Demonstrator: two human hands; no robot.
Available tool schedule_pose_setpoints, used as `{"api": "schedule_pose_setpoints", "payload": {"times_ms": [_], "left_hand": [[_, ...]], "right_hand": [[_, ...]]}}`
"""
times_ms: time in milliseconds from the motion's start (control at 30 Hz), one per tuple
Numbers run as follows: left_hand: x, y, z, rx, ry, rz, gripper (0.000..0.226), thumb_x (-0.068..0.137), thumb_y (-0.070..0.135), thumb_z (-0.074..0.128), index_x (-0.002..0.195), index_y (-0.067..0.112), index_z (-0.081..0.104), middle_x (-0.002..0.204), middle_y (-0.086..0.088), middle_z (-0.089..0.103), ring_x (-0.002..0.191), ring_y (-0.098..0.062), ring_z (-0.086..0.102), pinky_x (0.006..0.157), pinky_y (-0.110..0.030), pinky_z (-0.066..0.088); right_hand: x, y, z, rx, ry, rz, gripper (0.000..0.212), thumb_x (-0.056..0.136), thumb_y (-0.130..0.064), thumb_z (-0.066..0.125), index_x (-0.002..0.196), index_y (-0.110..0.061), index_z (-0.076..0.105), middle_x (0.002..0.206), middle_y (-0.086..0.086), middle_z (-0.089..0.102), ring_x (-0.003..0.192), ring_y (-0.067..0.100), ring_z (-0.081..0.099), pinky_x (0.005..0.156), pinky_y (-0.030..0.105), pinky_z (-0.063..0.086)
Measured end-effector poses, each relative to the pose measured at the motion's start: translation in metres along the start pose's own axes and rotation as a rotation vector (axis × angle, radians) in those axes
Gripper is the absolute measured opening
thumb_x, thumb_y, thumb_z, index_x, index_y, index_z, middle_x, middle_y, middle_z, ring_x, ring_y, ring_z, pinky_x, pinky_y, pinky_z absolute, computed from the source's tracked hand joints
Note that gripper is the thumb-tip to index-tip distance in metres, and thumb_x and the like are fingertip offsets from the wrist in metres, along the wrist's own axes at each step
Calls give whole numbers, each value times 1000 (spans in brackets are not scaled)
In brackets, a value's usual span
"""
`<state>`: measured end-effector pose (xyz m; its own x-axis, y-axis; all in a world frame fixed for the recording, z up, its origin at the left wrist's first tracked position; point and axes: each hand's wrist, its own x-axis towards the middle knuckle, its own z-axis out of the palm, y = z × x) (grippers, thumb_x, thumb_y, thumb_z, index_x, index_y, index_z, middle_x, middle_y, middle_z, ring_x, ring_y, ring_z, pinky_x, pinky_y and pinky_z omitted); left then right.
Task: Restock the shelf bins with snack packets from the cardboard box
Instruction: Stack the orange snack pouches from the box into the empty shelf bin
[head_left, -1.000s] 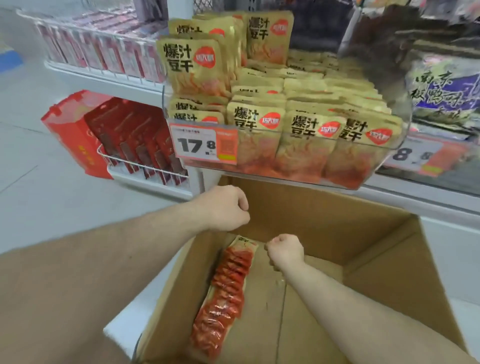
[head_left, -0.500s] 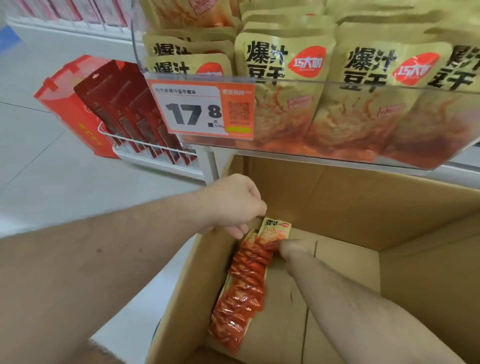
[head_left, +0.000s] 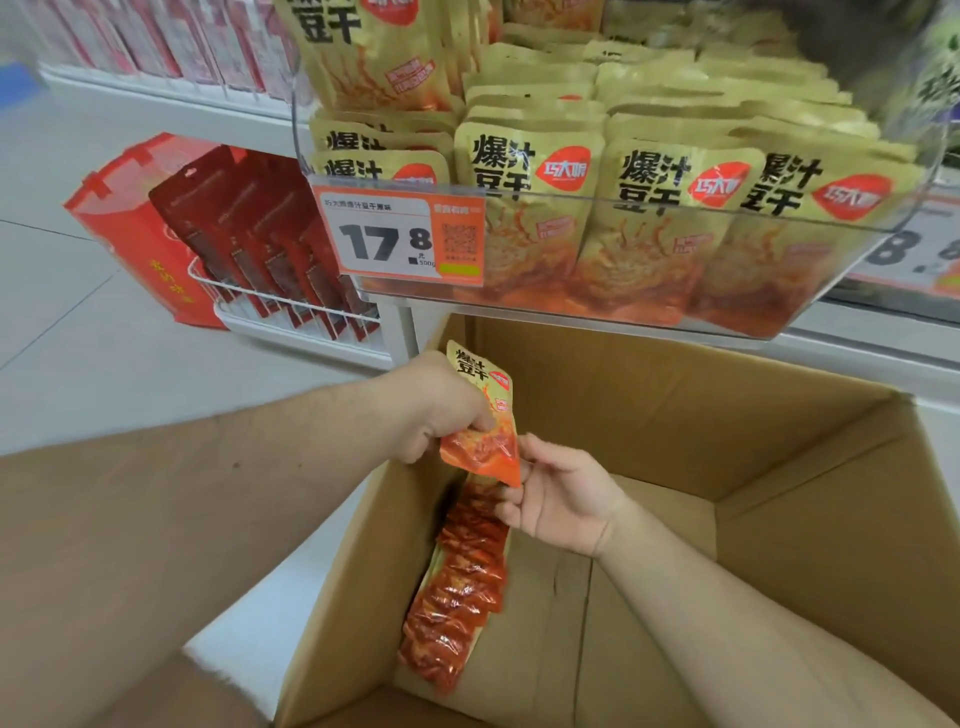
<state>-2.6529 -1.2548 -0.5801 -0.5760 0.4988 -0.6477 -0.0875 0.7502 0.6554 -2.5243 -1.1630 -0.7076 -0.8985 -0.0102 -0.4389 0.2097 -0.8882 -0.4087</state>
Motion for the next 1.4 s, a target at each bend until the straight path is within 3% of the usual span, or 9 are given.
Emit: {"api": "schedule_pose_setpoints", "payload": {"times_ms": [167, 267, 500, 600, 700, 867, 1067, 1233, 1400], "left_hand": [[1, -5, -10, 305, 67, 133, 49, 79, 4, 75, 123, 13, 56, 115, -8, 65, 103, -28, 61, 78, -37, 56], [4, -10, -15, 348, 38, 135, 49, 79, 7, 75, 122, 15, 55, 115, -5, 64, 102, -27, 61, 80, -39, 58], [10, -12, -18, 337, 20, 128, 51, 83, 6, 74, 126, 18, 50, 116, -3, 63, 104, -26, 60, 68, -28, 52], [13, -12, -17, 321, 8, 135, 51, 83, 4, 74, 126, 17, 51, 116, -3, 64, 106, -26, 60, 68, -28, 50], [11, -11, -17, 269, -8, 124, 46, 83, 0, 73, 122, 15, 55, 115, -5, 64, 107, -27, 59, 74, -32, 50], [0, -12, -21, 155, -58, 145, 37, 87, -9, 59, 116, 15, 57, 114, -8, 66, 105, -26, 59, 77, -35, 53], [-31, -15, -15, 57, -205, 153, 32, 76, -2, 49, 101, 16, 59, 98, -21, 65, 87, -26, 55, 77, -35, 41], [-55, -7, -9, -93, -315, 209, 52, 84, -16, 29, 101, 17, 67, 95, -11, 76, 87, -28, 72, 84, -44, 56], [-72, 2, -5, 0, -392, 345, 45, 86, -18, 42, 109, 14, 65, 106, -13, 74, 107, -33, 67, 95, -50, 53]], "right_hand": [[42, 10, -54, -301, 928, 27, 11, 90, -16, 61, 80, -14, 60, 60, 0, 58, 53, 12, 42, 48, 23, 33], [80, 22, -70, -518, 1088, 29, 36, 72, -34, 83, 78, -10, 57, 73, 5, 60, 62, 20, 58, 59, 28, 53], [113, 30, -99, -852, 1115, 223, 31, 72, -23, 86, 81, -6, 62, 89, 8, 70, 82, 23, 70, 77, 33, 60], [95, 25, -101, -707, 1078, 171, 18, 80, -10, 77, 94, -2, 67, 78, 8, 66, 64, 20, 63, 52, 24, 52], [54, 16, -87, -490, 948, 162, 3, 92, -6, 63, 93, -10, 62, 75, 5, 64, 59, 16, 54, 44, 21, 41], [-27, 7, -49, -120, 529, -34, 30, 87, -11, 61, 116, -18, 58, 92, 3, 73, 74, 14, 68, 55, 24, 50], [-70, 7, 30, -139, 302, -227, 32, 82, -12, 68, 113, -14, 63, 96, 3, 73, 74, 12, 68, 54, 21, 47], [-84, 7, 69, -407, 452, -266, 4, 94, -6, 58, 96, -8, 62, 91, 7, 75, 75, 14, 69, 64, 25, 50], [-102, -1, 92, -615, 633, -345, 18, 90, -9, 68, 78, -13, 55, 81, 5, 74, 68, 15, 65, 62, 27, 49]]}}
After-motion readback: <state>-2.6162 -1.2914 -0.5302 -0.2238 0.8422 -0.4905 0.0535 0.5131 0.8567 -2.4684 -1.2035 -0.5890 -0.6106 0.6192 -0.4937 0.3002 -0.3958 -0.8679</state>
